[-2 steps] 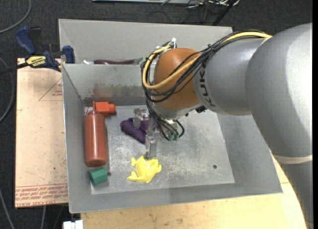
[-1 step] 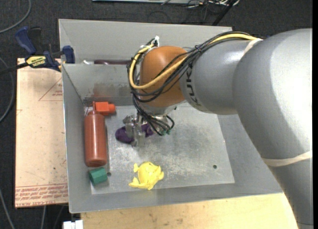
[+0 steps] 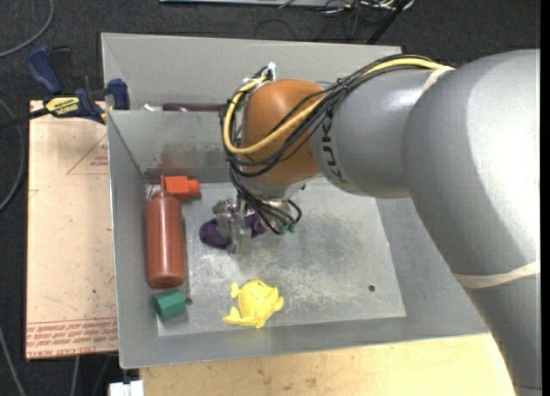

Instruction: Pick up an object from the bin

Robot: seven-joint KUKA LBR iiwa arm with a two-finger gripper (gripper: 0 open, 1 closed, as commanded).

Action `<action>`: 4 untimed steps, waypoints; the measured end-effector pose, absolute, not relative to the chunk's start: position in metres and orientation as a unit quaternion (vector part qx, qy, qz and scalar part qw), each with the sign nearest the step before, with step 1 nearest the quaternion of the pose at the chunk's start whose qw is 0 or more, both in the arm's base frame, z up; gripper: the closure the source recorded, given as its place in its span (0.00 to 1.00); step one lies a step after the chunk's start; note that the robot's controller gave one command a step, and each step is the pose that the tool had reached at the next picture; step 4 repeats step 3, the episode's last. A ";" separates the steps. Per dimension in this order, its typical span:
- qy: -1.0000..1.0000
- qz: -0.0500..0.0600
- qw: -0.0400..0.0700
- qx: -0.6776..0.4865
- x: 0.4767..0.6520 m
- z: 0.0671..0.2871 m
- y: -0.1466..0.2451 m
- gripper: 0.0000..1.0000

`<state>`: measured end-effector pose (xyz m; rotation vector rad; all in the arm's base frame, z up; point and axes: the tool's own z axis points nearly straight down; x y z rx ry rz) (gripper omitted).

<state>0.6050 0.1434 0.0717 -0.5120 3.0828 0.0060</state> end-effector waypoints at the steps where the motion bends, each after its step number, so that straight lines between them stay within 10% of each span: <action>1: 0.984 0.003 0.010 -0.180 0.599 0.175 0.146 1.00; 2: 0.984 0.003 0.010 -0.180 0.599 0.175 0.146 1.00; 3: 0.983 0.003 0.012 -0.182 0.608 0.297 0.157 1.00; 4: 0.983 0.003 0.012 -0.182 0.608 0.297 0.157 1.00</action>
Offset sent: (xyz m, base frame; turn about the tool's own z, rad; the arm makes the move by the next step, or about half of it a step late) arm 0.0000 0.0000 0.0000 0.0000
